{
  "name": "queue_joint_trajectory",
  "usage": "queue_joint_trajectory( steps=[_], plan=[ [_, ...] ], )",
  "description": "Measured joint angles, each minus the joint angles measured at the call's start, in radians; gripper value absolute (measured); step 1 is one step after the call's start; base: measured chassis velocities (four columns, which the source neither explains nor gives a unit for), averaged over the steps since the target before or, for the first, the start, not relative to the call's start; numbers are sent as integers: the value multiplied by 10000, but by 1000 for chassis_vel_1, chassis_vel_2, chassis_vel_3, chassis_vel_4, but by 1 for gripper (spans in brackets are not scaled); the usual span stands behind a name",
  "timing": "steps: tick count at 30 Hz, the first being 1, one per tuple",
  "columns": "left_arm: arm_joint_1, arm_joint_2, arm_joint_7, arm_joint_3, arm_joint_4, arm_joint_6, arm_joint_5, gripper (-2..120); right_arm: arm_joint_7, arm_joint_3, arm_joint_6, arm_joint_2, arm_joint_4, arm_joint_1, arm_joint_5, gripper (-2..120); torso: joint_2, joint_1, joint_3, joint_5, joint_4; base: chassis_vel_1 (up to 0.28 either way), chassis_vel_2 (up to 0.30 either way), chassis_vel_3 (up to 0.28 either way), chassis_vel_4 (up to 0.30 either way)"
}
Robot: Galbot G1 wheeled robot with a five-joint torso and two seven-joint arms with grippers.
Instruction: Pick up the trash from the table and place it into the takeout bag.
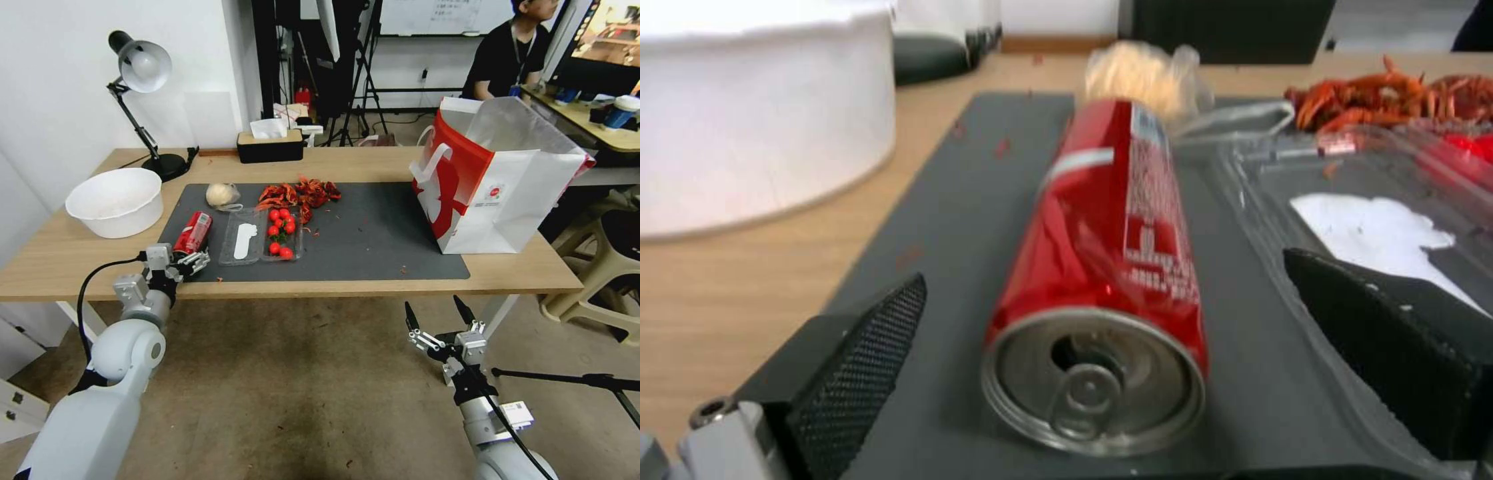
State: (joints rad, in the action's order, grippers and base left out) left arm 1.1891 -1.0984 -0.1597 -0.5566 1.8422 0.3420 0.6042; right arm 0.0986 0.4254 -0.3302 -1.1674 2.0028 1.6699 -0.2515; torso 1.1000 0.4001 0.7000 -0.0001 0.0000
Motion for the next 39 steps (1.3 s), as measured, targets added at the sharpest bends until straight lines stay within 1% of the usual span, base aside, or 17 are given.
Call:
queue_joint_trajectory(
  steps=[5, 7, 9, 11, 13, 17, 18, 20, 24, 26, 30, 32, 33, 34, 37, 38, 39],
  plan=[
    [-180, 58, -41, 12, 40, 617, 337, 100, 29, -2, -27, -38, -33, -17, 56, 100, 0, -1, -1, 1, 0, 0, 0, 0, 0],
    [-208, 61, -54, 27, 40, 667, 392, 99, 35, -2, -27, -43, -33, -17, 58, 100, 0, 0, 0, 1, 0, 0, 0, 0, 0],
    [-281, 55, -229, 54, 40, 844, 639, 91, 44, -1, -38, -46, -33, -8, 58, 100, 0, -1, 0, 1, 0, 0, 0, 0, 0],
    [-296, 50, -262, 60, 39, 879, 680, 89, 52, 0, -47, -46, -34, -5, 58, 100, 0, -1, 0, 2, -1, 0, 0, 0, 0],
    [-329, 2, -486, 73, 17, 909, 790, 78, 85, 16, -102, -46, -32, 38, 92, 100, 0, 0, 0, 0, 0, 0, 0, 0, 0],
    [-231, -28, -533, 45, 42, 862, 926, 63, 87, 0, -127, -65, 80, 152, 129, 100, 0, -1, -1, 0, -2, 0, 0, 0, 0],
    [-231, -28, -533, 45, 42, 862, 926, 63, 87, 0, -127, -65, 80, 152, 129, 100, 0, -1, -1, 0, -2, 0, 0, 0, 0],
    [-149, -29, -533, 20, 62, 753, 943, 55, 86, -21, -131, -82, 88, 154, 142, 100, 0, -1, 0, 1, 0, 0, 0, 0, 0],
    [-76, -30, -530, -20, 104, 524, 960, 53, 77, -43, -138, -100, 64, 137, 146, 100, 0, -1, -1, 0, 0, 0, 0, 0, 0],
    [-25, -17, -730, -92, 324, 310, 1330, 53, 58, -67, -142, -132, 56, 149, 152, 100, 0, -1, 0, 0, 0, 0, 0, 0, 0],
    [-17, 112, -693, -171, 583, -61, 1665, 53, 42, -79, -146, -155, 56, 158, 154, 100, 0, -1, -1, 0, 0, 0, 0, 0, 0],
    [-37, 357, -42, -206, 693, -634, 1815, 53, 27, -79, -150, -157, 90, 188, 154, 100, 0, -2, -1, 0, 0, 0, 0, 0, 0],
    [-63, 517, 485, -211, 713, -1006, 1931, 53, 19, -77, -152, -158, 112, 207, 154, 100, 0, -3, -1, 0, 0, 0, 0, 0, 0],
    [-63, 517, 485, -211, 713, -1006, 1931, 53, 19, -77, -152, -158, 112, 207, 154, 100, 0, -3, -1, 0, 0, 0, 0, 0, 0],
    [-273, 1146, 2026, -75, 723, -1905, 2404, 53, -21, -61, -185, -173, 190, 299, 156, 100, 0, -2, -1, 0, 3, 0, 0, 0, 0],
    [-273, 1146, 2026, -75, 723, -1905, 2404, 53, -21, -61, -185, -173, 190, 299, 156, 100, 0, -2, -1, 0, 3, 0, 0, 0, 0],
    [-421, 1322, 2401, 51, 709, -2062, 2555, 53, -40, -60, -205, -193, 208, 341, 163, 100, 0, -2, 0, 0, 2, 0, 0, 0, 0]
  ],
)
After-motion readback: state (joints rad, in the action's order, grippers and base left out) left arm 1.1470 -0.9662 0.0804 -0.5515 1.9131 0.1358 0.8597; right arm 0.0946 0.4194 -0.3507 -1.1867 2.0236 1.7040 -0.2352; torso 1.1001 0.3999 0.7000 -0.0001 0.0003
